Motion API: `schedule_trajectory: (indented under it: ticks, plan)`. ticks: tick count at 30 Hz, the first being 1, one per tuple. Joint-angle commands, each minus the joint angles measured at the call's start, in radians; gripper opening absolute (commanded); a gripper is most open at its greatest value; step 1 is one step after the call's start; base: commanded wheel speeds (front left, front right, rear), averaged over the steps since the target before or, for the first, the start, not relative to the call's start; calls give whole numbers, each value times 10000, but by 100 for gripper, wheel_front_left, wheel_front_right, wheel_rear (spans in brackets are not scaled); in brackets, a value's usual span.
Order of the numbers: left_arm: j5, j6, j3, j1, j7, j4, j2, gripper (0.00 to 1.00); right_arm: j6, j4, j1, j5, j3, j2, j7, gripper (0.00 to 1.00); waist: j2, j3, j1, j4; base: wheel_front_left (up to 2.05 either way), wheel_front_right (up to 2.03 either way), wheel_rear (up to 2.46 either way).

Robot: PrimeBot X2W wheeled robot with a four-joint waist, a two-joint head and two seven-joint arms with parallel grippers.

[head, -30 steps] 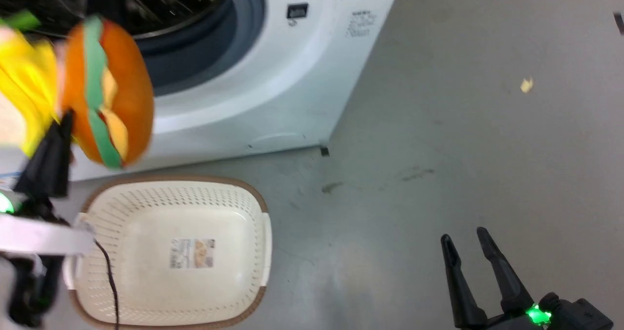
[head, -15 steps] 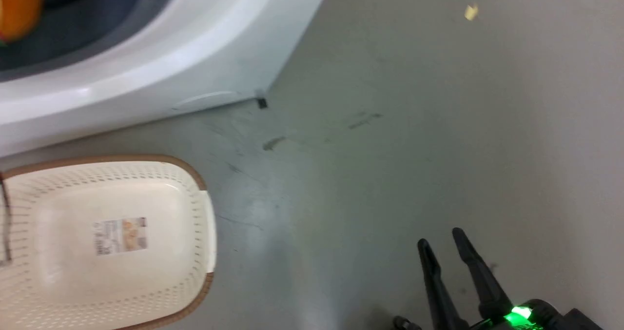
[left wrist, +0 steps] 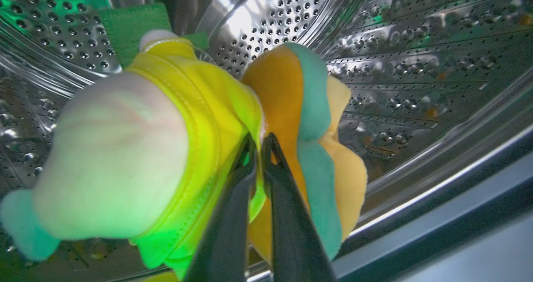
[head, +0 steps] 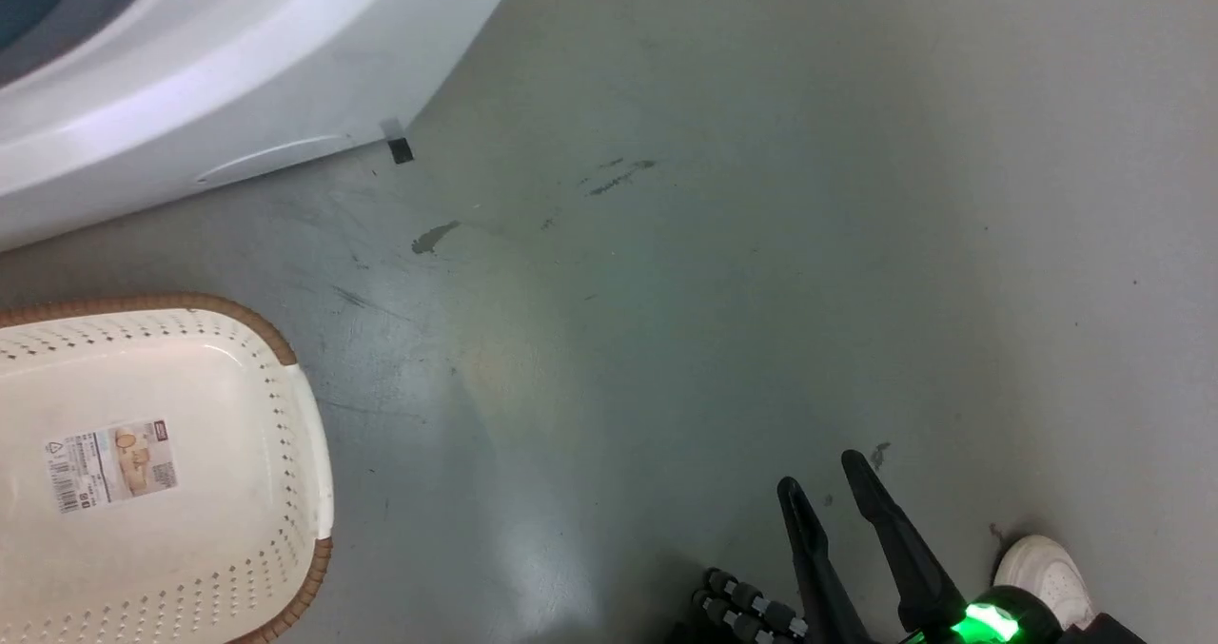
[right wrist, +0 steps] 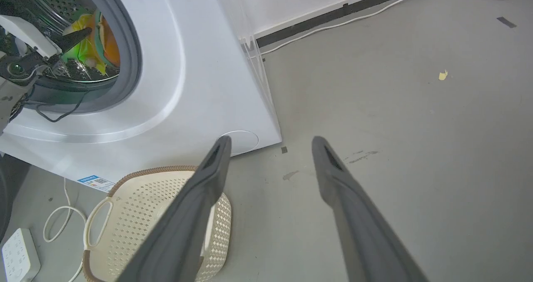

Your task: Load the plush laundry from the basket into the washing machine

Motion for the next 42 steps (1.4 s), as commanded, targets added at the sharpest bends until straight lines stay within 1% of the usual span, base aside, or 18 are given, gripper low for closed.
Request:
schedule_trajectory:
  ticks: [1,5,11,12,13,20,22,28,34,37,42]
  plan:
    - [166,56,-63,-310,-49,128,43,0,6,-67,108,73,12,-12,-46,100,0,64,-2,-24,0,0,0]
    - [382,103,-299,-696,65,687,-10,0,6,-140,154,140,47,-12,-46,100,0,165,-2,-7,0,0,0]
    - [567,58,-684,-892,303,1278,51,0,6,-215,176,183,84,-12,-46,100,0,244,-2,20,0,0,0]
    - [585,48,-727,-897,289,1328,67,42,6,-213,164,194,82,-12,-46,100,0,246,-2,25,0,0,0]
    - [595,38,-762,-895,260,1364,82,100,6,-205,145,202,74,-12,-46,100,0,245,-2,30,0,0,0]
    - [537,-18,-827,-623,-262,1541,228,100,6,-103,-103,136,-4,-12,-46,100,0,-39,-2,47,0,0,0]
    - [523,-33,-907,-440,-546,1521,154,100,6,-50,-186,75,-156,-12,-46,100,0,-264,-2,195,0,0,0]
    - [582,-65,-1458,400,-1870,1506,-567,100,6,280,-505,-246,-918,-12,-46,100,0,-1417,-2,952,0,0,0]
    - [357,-80,-2206,1710,-3227,1448,-1443,100,6,812,-866,-808,-1722,-12,-46,100,0,-2967,-2,1943,0,0,0]
    - [238,-81,-2535,2471,-3826,1213,-1670,100,6,1120,-1061,-1123,-1981,-12,-46,100,0,-3712,-2,2383,0,0,0]
    - [-100,-47,-2562,4016,-4539,609,-1865,100,6,1617,-1388,-1597,-2193,-12,-46,100,0,-4703,-2,3017,0,0,0]
